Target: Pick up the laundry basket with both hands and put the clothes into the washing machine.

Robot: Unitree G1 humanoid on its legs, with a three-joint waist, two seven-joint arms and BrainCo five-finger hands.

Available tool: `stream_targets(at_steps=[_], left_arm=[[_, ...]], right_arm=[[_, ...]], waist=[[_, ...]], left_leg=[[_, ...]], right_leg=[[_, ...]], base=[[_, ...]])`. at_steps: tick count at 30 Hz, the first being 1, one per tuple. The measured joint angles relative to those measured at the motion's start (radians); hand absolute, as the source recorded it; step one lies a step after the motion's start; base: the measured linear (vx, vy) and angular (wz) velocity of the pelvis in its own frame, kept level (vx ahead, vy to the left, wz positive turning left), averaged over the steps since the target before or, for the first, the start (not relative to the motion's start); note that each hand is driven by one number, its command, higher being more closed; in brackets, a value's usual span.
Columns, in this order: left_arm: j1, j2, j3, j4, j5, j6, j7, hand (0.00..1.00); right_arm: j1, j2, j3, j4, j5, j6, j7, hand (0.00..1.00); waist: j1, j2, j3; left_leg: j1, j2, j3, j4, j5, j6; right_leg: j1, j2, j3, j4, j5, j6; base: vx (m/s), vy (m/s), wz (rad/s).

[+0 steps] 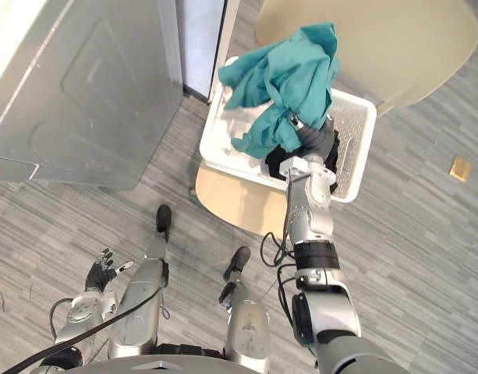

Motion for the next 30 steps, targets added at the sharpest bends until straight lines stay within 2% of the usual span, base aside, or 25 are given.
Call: stream_targets(at_steps=[1,5,6,10,14,17,21,23,28,30], left_arm=[[0.016,-0.001,-0.005,-0.024,0.007,0.006,-0.008,0.00],[0.044,0.004,-0.040,-0.172,0.019,0.007,-0.028,0.00],[0.045,0.007,-0.053,-0.216,0.019,0.007,-0.035,0.00],[0.014,0.027,-0.075,-0.366,0.019,0.006,-0.033,0.00],[-0.028,0.027,-0.073,-0.496,0.017,0.007,-0.029,0.00],[-0.099,0.027,-0.084,-0.554,0.015,0.006,-0.016,0.00],[-0.166,0.026,-0.124,-0.590,-0.005,0.004,-0.012,0.00],[-0.187,0.026,-0.152,-0.590,-0.012,0.004,-0.012,0.00],[-0.230,0.014,-0.276,-0.585,-0.052,0.004,-0.026,0.00],[-0.261,0.011,-0.320,-0.573,-0.052,0.004,-0.037,0.00]], right_arm=[[0.032,0.012,0.000,-0.024,0.002,0.000,0.004,1.00],[0.116,0.020,0.001,-0.093,0.006,0.001,0.037,1.00],[0.144,0.020,0.001,-0.123,0.006,0.001,0.040,1.00],[0.217,0.033,0.008,-0.204,0.017,0.005,0.058,1.00],[0.254,0.044,0.017,-0.248,0.019,0.015,0.083,1.00],[0.288,0.043,0.049,-0.306,0.042,0.046,0.100,1.00],[0.340,0.042,0.101,-0.360,0.052,0.075,0.151,1.00],[0.360,0.041,0.129,-0.363,0.056,0.085,0.165,1.00],[0.433,0.040,0.187,-0.435,0.056,0.106,0.203,1.00],[0.435,0.039,0.203,-0.435,0.058,0.113,0.213,1.00]], waist=[[-0.005,-0.004,-0.035],[-0.010,-0.008,-0.105],[-0.013,-0.008,-0.142],[-0.039,-0.012,-0.239],[-0.068,-0.011,-0.295],[-0.088,-0.006,-0.326],[-0.130,0.017,-0.380],[-0.135,0.028,-0.391],[-0.169,0.061,-0.433],[-0.176,0.063,-0.438]], left_leg=[[0.005,-0.004,0.002,0.000,-0.005,0.000],[0.070,-0.016,0.023,0.000,-0.027,-0.002],[0.083,-0.018,0.031,0.000,-0.036,-0.004],[0.140,-0.016,0.067,-0.001,-0.057,-0.004],[0.187,-0.012,0.107,0.000,-0.064,-0.009],[0.228,-0.009,0.138,0.000,-0.070,-0.015],[0.261,-0.001,0.172,-0.007,-0.074,-0.017],[0.283,0.008,0.196,-0.007,-0.084,-0.016],[0.291,0.018,0.217,-0.008,-0.094,-0.024],[0.298,0.018,0.223,-0.008,-0.094,-0.024]], right_leg=[[-0.001,-0.007,0.000,0.011,-0.010,0.001],[0.048,-0.025,0.015,0.029,-0.037,0.011],[0.057,-0.026,0.022,0.027,-0.042,0.012],[0.094,-0.026,0.051,0.017,-0.052,0.014],[0.115,-0.024,0.079,0.012,-0.056,0.013],[0.135,-0.021,0.109,0.009,-0.056,0.012],[0.139,-0.011,0.156,0.005,-0.047,0.007],[0.146,-0.003,0.174,-0.009,-0.043,0.002],[0.153,0.012,0.204,-0.052,-0.019,0.000],[0.156,0.012,0.214,-0.057,-0.014,-0.001]], base=[[0.07,-0.039,0.02],[0.09,-0.031,-0.04],[0.09,-0.037,-0.16],[0.08,-0.038,-0.23],[0.06,-0.026,-0.27],[0.02,-0.014,-0.30],[-0.03,0.000,-0.31],[-0.08,0.001,-0.34],[-0.06,0.004,-0.18],[-0.03,0.008,-0.13]])
